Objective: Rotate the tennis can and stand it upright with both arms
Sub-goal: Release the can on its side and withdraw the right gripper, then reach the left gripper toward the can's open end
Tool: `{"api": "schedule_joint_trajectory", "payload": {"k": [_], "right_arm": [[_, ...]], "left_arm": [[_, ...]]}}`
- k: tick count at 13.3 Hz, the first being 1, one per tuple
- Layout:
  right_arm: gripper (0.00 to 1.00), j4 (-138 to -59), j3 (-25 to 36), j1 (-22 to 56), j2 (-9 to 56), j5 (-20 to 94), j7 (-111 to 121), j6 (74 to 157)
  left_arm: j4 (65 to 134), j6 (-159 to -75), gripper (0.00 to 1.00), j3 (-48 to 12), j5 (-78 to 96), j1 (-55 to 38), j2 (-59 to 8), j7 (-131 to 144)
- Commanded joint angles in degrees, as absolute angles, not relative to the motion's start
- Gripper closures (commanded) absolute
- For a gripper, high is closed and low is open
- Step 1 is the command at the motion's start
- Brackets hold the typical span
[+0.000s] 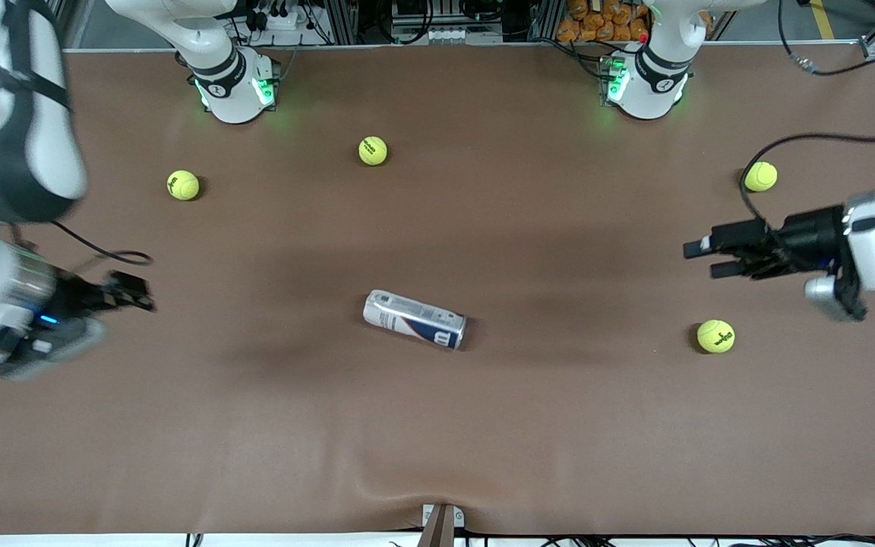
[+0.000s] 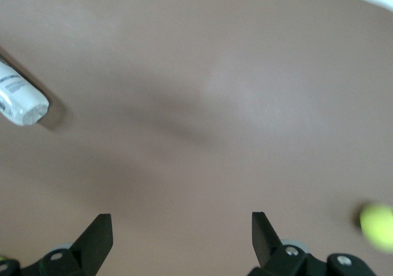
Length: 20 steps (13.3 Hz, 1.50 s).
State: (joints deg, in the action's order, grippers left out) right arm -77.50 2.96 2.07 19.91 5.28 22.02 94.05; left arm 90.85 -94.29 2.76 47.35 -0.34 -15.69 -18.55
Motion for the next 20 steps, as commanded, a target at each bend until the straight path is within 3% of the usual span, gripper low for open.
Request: {"api": "schedule_joint_trajectory", "payload": {"k": [1,5,8,20], "right_arm": [[0.00,-81.56,4.74,1.59,12.68,4.75,13.47,88.18],[0.00,-84.28,5.71,0.17,5.64,4.57,5.47,82.10],[0.00,-85.78,5.89,1.23,2.38,3.78,0.55,81.39],[0.00,-85.17,5.19,0.53,-0.70,0.88,-4.75,77.87]], "left_arm": [[89.47,-93.60,0.00,2.64,53.85,-0.17,-20.46,-24.15],[86.49,-93.60,0.00,2.37,62.04,-0.70,-28.11,-32.60],[84.83,-94.04,0.00,2.29,62.93,-2.63,-29.79,-32.52],[79.19,-100.19,0.00,1.41,69.96,-7.56,-38.66,-34.36]]}}
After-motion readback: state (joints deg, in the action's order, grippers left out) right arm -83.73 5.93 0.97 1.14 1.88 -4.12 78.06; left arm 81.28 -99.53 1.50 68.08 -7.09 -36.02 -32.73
